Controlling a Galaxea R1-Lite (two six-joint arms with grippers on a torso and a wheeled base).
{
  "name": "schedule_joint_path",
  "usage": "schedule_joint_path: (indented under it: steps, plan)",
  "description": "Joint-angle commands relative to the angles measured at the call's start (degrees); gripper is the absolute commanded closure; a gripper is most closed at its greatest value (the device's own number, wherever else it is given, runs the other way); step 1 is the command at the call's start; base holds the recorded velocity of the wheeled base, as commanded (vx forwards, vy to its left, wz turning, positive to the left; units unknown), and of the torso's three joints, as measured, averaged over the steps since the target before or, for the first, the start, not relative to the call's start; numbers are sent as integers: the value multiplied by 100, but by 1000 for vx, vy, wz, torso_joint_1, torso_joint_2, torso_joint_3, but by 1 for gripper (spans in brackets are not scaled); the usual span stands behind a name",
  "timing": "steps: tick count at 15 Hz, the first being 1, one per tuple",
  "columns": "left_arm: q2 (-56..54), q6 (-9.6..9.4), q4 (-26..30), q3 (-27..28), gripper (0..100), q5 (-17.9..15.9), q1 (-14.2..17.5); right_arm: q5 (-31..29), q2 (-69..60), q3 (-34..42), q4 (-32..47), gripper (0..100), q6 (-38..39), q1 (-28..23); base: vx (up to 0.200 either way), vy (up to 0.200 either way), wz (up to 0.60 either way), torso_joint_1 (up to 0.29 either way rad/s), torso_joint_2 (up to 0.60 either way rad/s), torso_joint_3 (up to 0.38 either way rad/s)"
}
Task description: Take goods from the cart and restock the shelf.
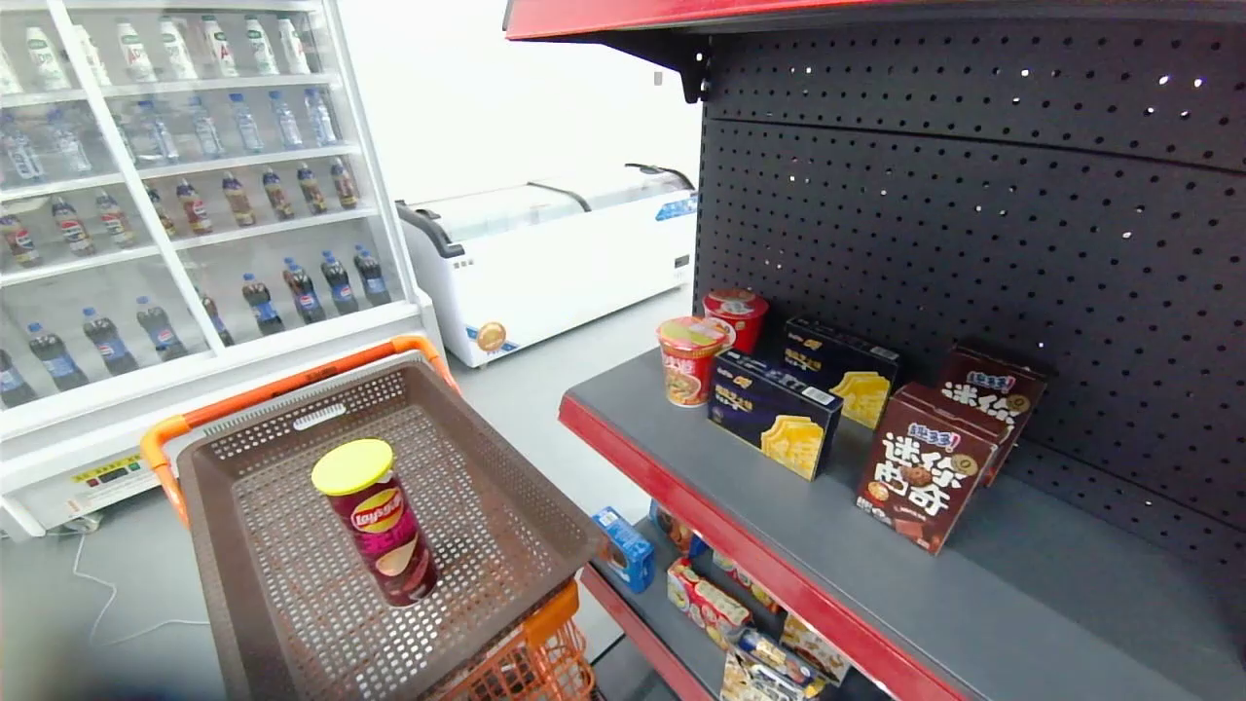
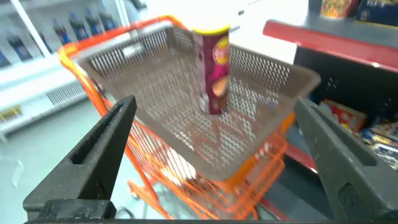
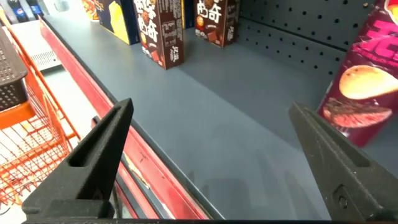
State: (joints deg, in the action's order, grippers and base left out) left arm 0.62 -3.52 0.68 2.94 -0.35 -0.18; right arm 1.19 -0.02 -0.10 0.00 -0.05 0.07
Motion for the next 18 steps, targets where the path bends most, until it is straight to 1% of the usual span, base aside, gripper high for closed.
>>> schedule_joint_path:
  steps: [1,2,3,4,5,7,8,9,10,11,12,13,14,15,16,17,18]
  plan:
    - [2241,-606,925,2580,0,35,18,4,2,1,0,0,5,1,0,0,0,0,0,0]
    - [2654,-412,1250,3055,0,35,45,4,2,1,0,0,-4,1,0,0,0,0,0,0]
    - [3014,-324,1364,2958,0,9,18,4,2,1,0,0,-4,1,0,0,0,0,0,0]
    - [3366,-263,1320,2818,0,-61,1,4,2,1,0,0,5,1,0,0,0,0,0,0]
    - [3453,-228,1303,2554,0,-35,106,4,2,1,0,0,-4,1,0,0,0,0,0,0]
    - [3735,-157,1285,2202,0,18,238,4,2,1,0,0,5,1,0,0,0,0,0,0]
    - [3787,-122,1215,2044,0,0,203,4,2,1,0,0,-4,1,0,0,0,0,0,0]
    - [4060,-105,811,1719,0,-53,62,4,2,1,0,0,-4,1,0,0,0,0,0,0]
    - [4060,-105,811,1719,0,-53,62,4,2,1,0,0,-4,1,0,0,0,0,0,0]
    - [4368,-17,283,1376,0,-88,-8,4,2,1,0,0,-4,1,0,0,0,0,0,0]
    - [4693,89,46,1350,0,-149,-34,4,2,1,0,0,5,1,0,0,0,0,0,0]
    - [5202,177,-393,1297,0,-158,-34,4,2,1,0,0,-4,1,0,0,0,0,0,0]
    - [5756,256,-991,1209,0,-158,9,4,2,1,0,0,5,1,0,0,0,0,0,0]
    - [6178,273,-1475,1148,0,-158,36,4,2,1,0,0,-4,1,0,0,0,0,0,0]
    - [6626,264,-1967,1086,0,-158,133,4,2,1,0,0,-4,1,0,0,0,0,0,0]
    - [7382,194,-2810,1033,0,-193,361,4,2,1,0,0,5,1,0,0,0,0,0,0]
    - [7725,194,-3100,1033,0,-228,387,4,2,1,0,0,-4,1,0,0,0,0,0,0]
